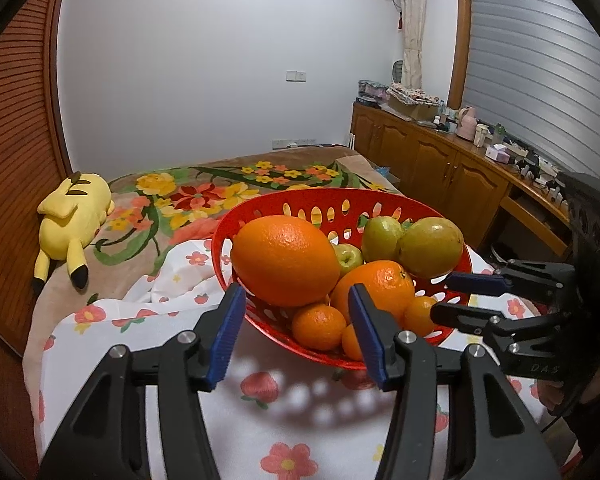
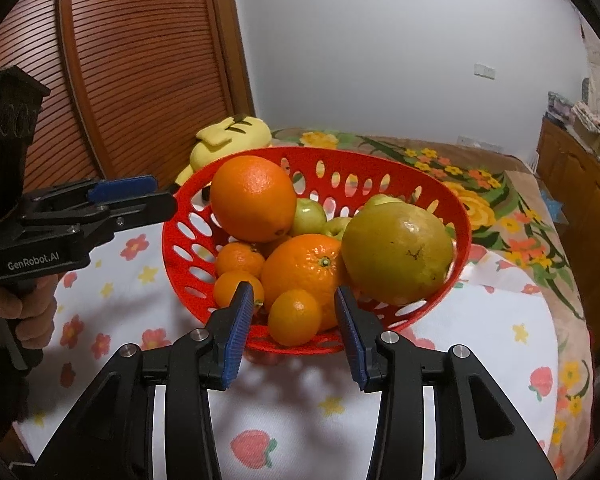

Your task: Organize fruits

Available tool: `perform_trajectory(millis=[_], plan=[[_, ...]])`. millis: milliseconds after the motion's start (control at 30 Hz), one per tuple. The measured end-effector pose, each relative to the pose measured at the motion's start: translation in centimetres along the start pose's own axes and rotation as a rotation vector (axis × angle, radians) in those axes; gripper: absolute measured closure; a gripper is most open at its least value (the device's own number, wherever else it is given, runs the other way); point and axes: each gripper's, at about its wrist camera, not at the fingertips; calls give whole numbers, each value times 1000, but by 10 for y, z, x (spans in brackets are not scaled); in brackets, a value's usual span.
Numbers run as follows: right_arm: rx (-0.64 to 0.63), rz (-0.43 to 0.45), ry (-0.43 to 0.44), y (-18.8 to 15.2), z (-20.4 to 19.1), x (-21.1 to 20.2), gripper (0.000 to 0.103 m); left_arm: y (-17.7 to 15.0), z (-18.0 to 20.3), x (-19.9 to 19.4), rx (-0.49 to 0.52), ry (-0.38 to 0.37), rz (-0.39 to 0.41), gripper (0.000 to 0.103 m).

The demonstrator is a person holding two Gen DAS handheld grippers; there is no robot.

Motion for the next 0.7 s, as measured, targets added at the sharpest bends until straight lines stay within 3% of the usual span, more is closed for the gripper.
perform_trajectory(millis=[400,700], plan=[[38,52,-61,-19,-1,-34,42,-20,19,-24,11,37,-2,43],[79,115,-120,-38,-9,-68,24,-31,46,-62,44,52,72,30]])
Point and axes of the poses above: each gripper's, at about its wrist camera, not at the fingertips, and x roughly the way its jaws point, z to its right, y to its top, and after that the axes turned 11 degrees about -y, right-handed
